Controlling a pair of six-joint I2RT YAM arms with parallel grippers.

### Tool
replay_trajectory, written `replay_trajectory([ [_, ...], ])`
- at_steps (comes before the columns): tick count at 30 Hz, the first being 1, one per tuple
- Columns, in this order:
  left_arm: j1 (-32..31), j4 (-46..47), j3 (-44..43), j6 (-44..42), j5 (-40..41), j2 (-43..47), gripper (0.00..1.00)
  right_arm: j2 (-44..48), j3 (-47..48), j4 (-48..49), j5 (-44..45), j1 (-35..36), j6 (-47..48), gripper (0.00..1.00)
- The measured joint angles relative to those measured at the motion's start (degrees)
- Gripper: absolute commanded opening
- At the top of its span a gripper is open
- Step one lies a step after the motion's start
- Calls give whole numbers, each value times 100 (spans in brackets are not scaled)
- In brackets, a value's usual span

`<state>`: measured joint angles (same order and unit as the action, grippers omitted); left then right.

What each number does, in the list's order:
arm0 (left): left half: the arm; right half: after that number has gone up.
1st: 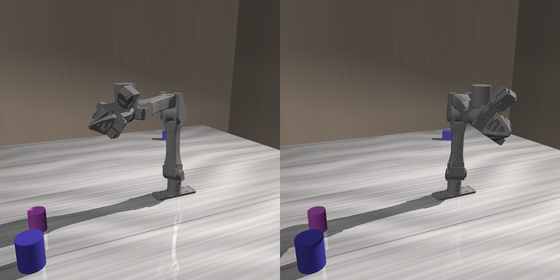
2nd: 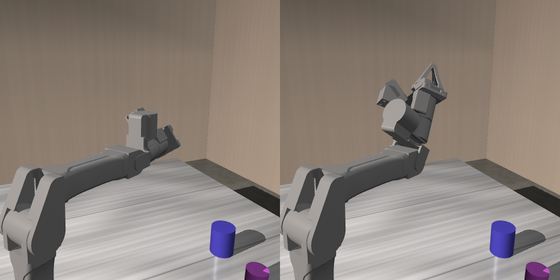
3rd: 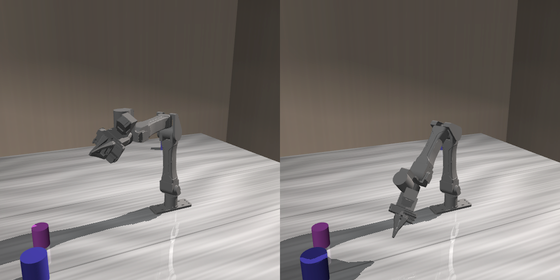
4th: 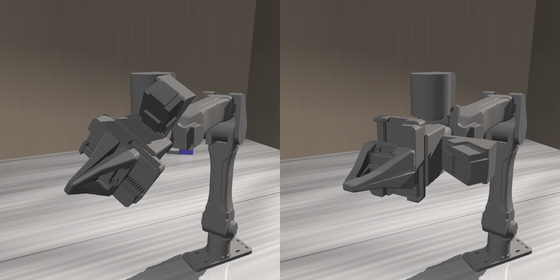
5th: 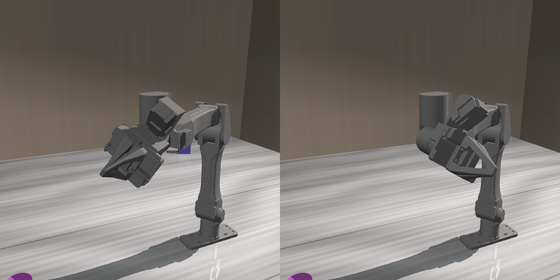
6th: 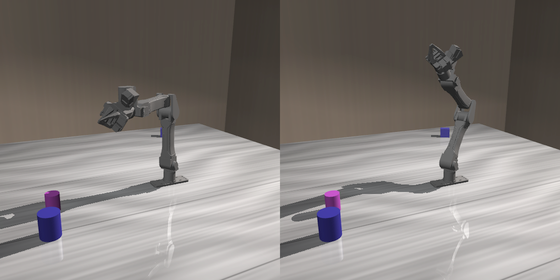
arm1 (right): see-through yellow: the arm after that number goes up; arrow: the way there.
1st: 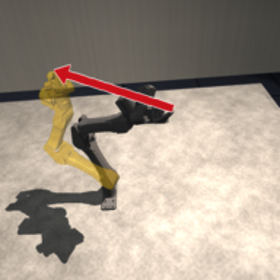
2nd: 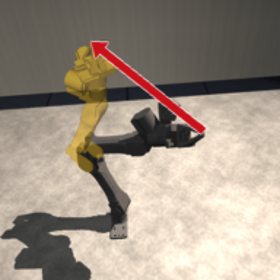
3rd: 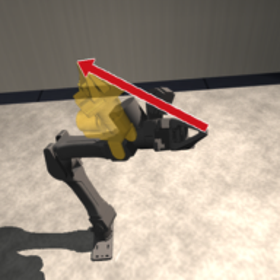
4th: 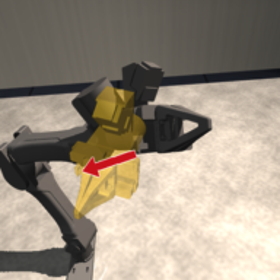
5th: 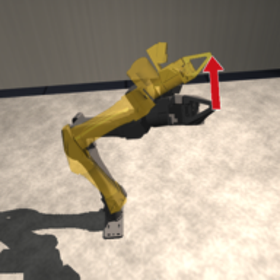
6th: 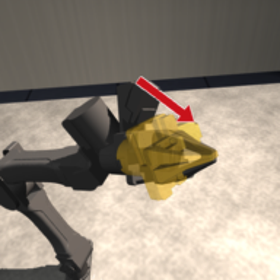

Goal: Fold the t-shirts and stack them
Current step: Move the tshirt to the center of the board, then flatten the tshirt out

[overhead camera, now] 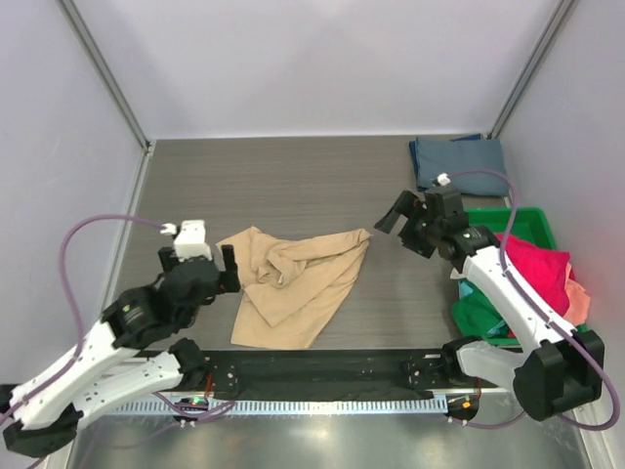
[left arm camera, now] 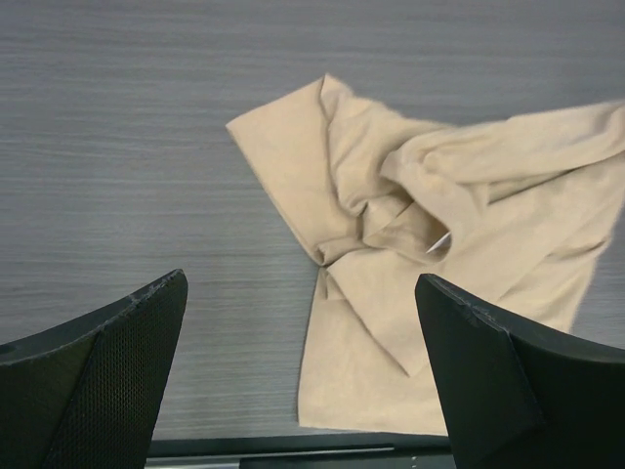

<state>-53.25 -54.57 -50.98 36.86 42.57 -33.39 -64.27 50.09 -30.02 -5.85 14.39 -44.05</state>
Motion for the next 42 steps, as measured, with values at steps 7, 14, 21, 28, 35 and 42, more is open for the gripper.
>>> replay_trajectory([
  [7, 72, 116, -9, 181, 9, -1401, 100, -835, 505, 472, 601, 2175, -9, 100],
  [14, 1397, 1270, 44, 59, -1233, -2028, 94, -1777, 632, 479, 1176, 3058, 7, 100],
  [21, 1862, 2334, -111, -28, -2457, -3595, 90, -1287, 621, 278, 1759, 2203, 186, 100],
  [28, 1823, 2922, -1659, -162, -3670, -5558, 84, -599, 323, 223, 1882, 1054, 352, 99],
  [35, 1196, 2975, -3613, -772, -4068, -7274, 84, -358, -2, 125, 1878, 599, 389, 99],
  [42, 411, 2603, -5263, -1475, -3849, -8701, 84, 603, -125, -103, 1930, 205, 363, 100],
])
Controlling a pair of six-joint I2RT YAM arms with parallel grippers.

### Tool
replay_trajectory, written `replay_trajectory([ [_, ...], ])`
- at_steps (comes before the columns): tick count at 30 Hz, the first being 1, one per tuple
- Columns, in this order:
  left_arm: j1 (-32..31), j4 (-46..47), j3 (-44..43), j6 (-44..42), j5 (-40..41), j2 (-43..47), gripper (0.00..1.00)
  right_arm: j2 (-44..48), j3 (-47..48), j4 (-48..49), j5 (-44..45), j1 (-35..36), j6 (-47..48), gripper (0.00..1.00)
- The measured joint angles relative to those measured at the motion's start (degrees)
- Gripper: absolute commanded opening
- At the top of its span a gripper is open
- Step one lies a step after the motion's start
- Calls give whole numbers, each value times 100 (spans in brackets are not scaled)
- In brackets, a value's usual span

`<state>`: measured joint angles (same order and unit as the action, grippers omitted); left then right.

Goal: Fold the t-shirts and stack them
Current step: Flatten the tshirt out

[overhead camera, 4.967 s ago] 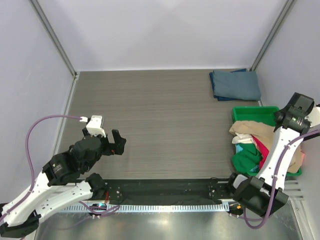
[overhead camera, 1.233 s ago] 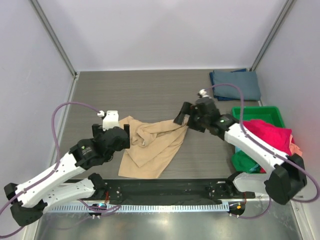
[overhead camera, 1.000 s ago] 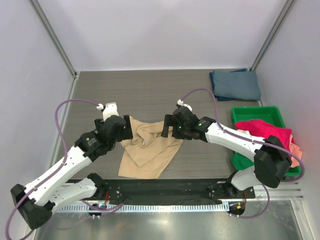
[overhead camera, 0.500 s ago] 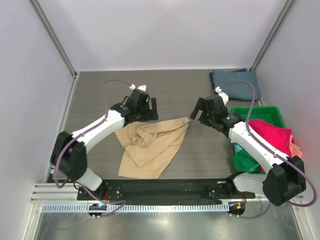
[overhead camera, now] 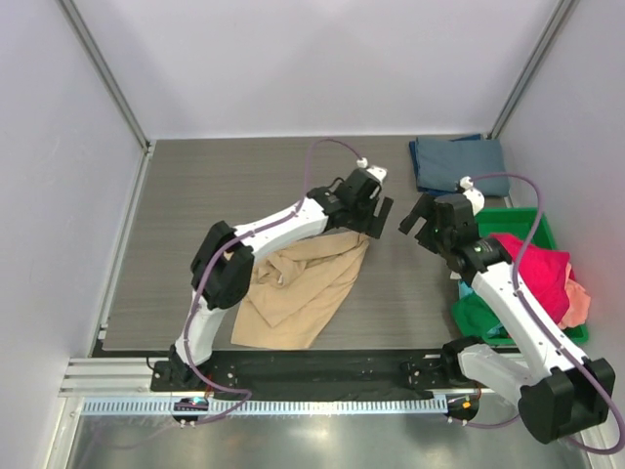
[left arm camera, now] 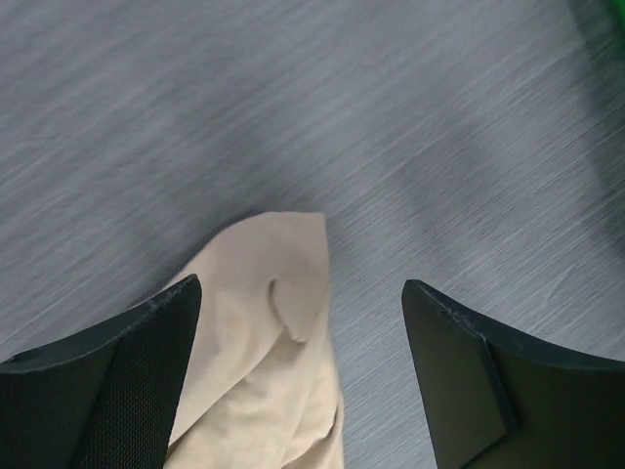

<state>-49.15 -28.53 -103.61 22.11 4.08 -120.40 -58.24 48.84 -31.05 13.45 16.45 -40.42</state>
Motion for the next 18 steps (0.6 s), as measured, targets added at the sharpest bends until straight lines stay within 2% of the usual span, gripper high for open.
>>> replay_trajectory([
  [3, -227, -199, -238, -140, 181, -361, 82, 238, 0, -87, -9, -35, -2, 100],
  [6, -337, -372, -361, -199, 417, -621, 74, 275, -22, -144, -39, -44, 0, 100],
  [9, -374, -522, -492, -214, 682, -817, 59, 275, -92, -203, -79, -46, 0, 100],
  [12, -374, -597, -564, -197, 942, -898, 52, 275, -118, -286, -127, -46, 2, 100],
  [17, -372, -643, -763, -181, 1241, -901, 54, 278, -138, -293, -210, -46, 7, 100],
  [18, -372, -647, -824, -181, 1274, -901, 59, 284, -155, -293, -227, -46, 7, 99],
])
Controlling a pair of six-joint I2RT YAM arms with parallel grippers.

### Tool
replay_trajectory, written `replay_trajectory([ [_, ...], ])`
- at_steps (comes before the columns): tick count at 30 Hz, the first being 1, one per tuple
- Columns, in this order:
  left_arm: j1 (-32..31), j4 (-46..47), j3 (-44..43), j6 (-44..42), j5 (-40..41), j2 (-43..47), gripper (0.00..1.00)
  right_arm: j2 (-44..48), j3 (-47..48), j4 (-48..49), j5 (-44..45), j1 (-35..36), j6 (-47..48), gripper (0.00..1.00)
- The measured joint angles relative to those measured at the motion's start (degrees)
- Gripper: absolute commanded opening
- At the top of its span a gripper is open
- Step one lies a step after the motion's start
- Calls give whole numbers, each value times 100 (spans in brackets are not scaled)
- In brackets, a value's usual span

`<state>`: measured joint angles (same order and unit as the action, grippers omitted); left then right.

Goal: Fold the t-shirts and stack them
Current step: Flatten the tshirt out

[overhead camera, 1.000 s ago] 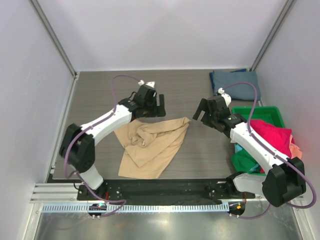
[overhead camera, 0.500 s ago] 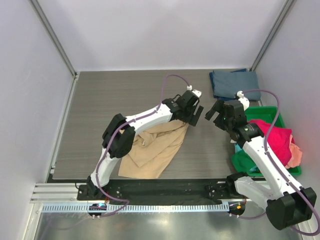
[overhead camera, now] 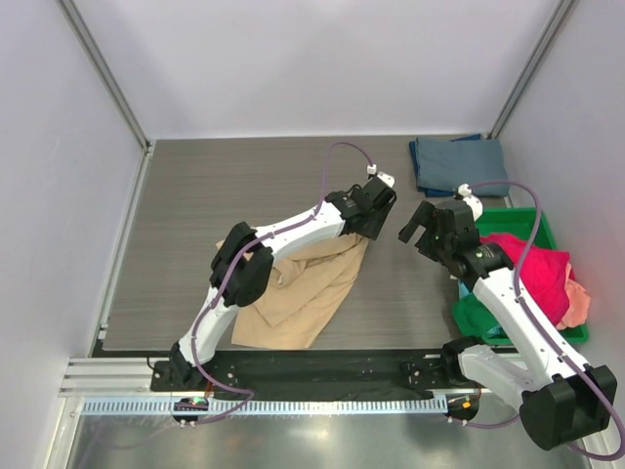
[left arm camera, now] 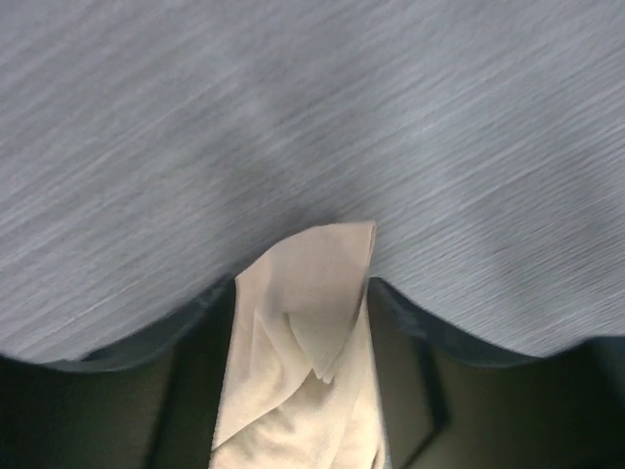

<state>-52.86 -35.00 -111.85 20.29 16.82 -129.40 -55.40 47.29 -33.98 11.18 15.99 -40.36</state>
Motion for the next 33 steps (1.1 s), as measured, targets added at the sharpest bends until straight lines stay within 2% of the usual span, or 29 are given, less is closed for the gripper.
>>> replay_trajectory([
  [2, 0, 2, -111, -2, 46, 0, 63, 15, -37, -15, -33, 0, 2, 100],
  [6, 0, 4, -238, 0, 76, 0, 56, 44, -68, -46, -85, 0, 9, 99],
  [8, 0, 0, -238, 2, 76, -2, 55, 46, -70, -46, -87, 0, 17, 100],
  [17, 0, -7, -238, 15, 9, -9, 61, 63, -70, -50, -87, -4, 66, 100],
  [20, 0, -7, -232, 26, 2, -9, 56, 63, -85, -44, -87, -4, 83, 100],
  [27, 0, -9, -210, 35, 2, -26, 36, 63, -175, -76, -85, -4, 103, 100],
  [29, -2, -11, -210, 33, 4, -42, 38, 63, -192, -83, -83, -4, 105, 100],
  [33, 0, -59, -210, 31, 0, -72, 55, 63, -199, -81, -83, -7, 105, 100],
])
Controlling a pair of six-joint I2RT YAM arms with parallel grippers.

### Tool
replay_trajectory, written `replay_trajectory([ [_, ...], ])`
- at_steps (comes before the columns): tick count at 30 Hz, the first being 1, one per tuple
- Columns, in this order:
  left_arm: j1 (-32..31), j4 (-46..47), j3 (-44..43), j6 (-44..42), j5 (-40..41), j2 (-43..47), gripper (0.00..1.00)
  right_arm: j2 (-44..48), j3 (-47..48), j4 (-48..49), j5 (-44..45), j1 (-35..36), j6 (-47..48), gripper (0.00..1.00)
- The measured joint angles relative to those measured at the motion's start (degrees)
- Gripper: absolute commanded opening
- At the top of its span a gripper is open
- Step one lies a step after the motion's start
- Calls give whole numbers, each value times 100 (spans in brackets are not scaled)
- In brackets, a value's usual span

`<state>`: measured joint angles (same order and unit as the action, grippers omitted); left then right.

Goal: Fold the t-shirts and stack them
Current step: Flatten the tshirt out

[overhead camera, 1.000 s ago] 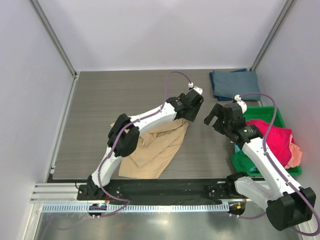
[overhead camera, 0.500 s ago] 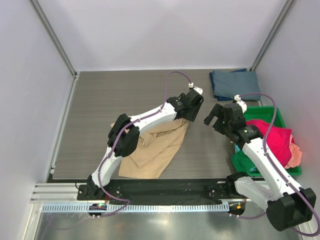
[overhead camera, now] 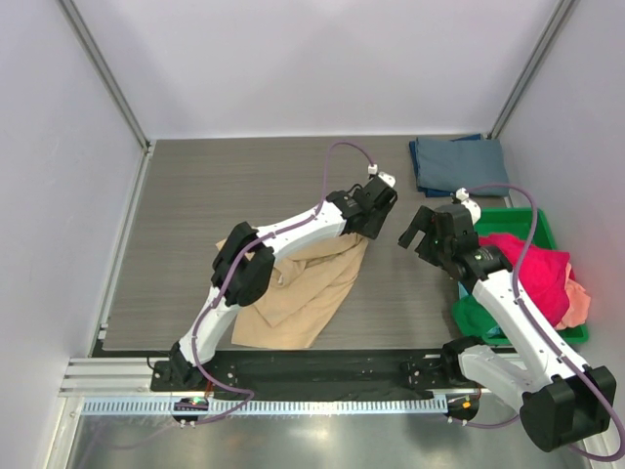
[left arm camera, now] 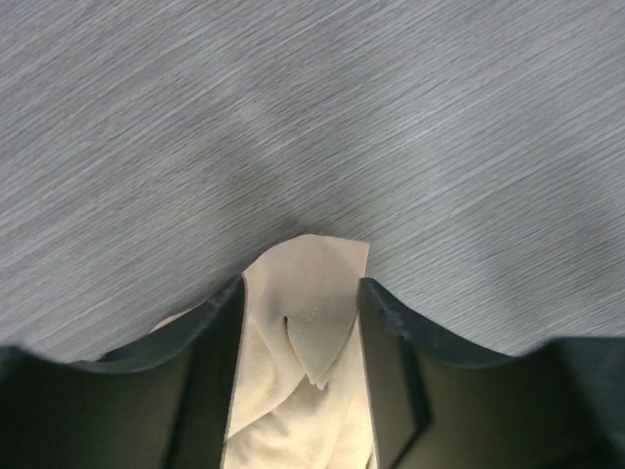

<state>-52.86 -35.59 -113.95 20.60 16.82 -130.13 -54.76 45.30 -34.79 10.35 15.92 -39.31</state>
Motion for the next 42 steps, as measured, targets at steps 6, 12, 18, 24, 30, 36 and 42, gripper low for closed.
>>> replay_trajectory([
  [6, 0, -11, 83, 31, -57, 0, 46, -2, -26, -2, 0, 0, 0, 100],
  [12, 0, -44, 131, 52, -31, -2, 7, -2, -33, 0, 0, -2, 0, 100],
  [18, 20, -286, -20, 48, 144, -2, 0, -2, -37, 0, 0, -2, 7, 99],
  [24, 214, -804, -413, 216, 323, 264, 0, -79, -42, 131, -400, -2, 170, 96],
  [30, 909, -966, 59, 328, 299, 1416, 1, -662, 160, 610, -1082, 1202, 431, 94],
  [36, 1692, -815, 1167, 398, 142, 2216, 0, -1698, 730, 1064, -929, 3119, 398, 87],
  [42, 2070, -789, 2190, 424, -232, 2245, 0, -2396, 693, 1283, -719, 3893, 127, 86],
])
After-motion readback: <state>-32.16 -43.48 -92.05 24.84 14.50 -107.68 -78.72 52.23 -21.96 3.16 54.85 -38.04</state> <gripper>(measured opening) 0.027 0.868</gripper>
